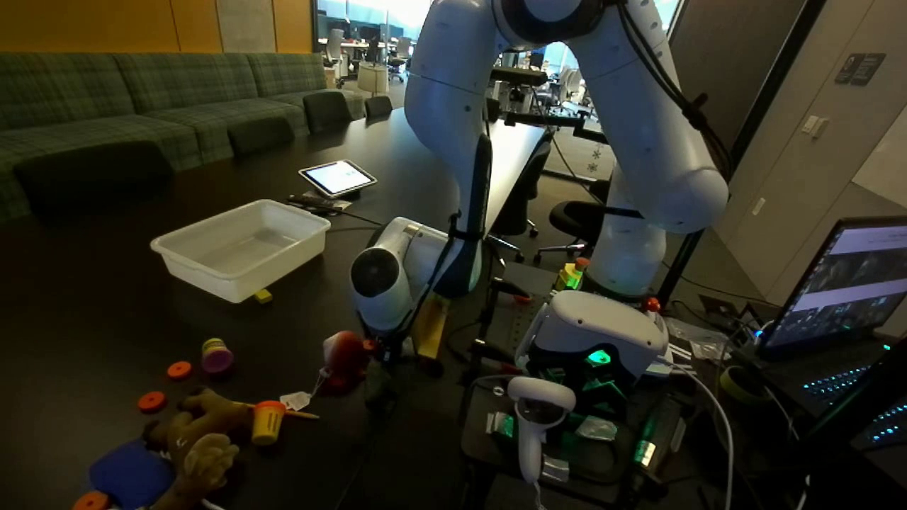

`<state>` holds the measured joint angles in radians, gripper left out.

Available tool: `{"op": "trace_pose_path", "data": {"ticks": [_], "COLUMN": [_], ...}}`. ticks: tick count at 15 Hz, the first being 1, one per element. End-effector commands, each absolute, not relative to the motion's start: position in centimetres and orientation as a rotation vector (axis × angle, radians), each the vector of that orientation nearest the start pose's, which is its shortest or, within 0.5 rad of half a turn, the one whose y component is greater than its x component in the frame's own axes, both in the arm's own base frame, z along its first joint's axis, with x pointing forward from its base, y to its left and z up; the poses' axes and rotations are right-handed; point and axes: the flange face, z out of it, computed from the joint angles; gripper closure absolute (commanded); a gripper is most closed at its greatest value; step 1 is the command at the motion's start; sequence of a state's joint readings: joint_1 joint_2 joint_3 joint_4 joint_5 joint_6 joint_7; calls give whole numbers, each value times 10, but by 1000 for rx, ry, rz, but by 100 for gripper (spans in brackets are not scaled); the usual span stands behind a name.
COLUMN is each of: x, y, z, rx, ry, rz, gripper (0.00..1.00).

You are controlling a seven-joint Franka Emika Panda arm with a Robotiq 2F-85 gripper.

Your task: Pick up the cloth and move the objects on the table with the cloth, then put the cloth in the box

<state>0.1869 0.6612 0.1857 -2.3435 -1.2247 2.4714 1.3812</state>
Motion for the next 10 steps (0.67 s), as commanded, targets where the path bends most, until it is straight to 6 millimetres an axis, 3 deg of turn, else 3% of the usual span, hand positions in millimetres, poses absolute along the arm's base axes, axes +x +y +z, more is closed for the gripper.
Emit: {"op": "trace_pose_path", "data": {"ticks": [1, 10], "x": [379, 408], "y": [234, 418], "z": [38, 58], "rx": [2653, 2811], "ry": [395, 508], "rz": [61, 113], "gripper": [84, 84]}}
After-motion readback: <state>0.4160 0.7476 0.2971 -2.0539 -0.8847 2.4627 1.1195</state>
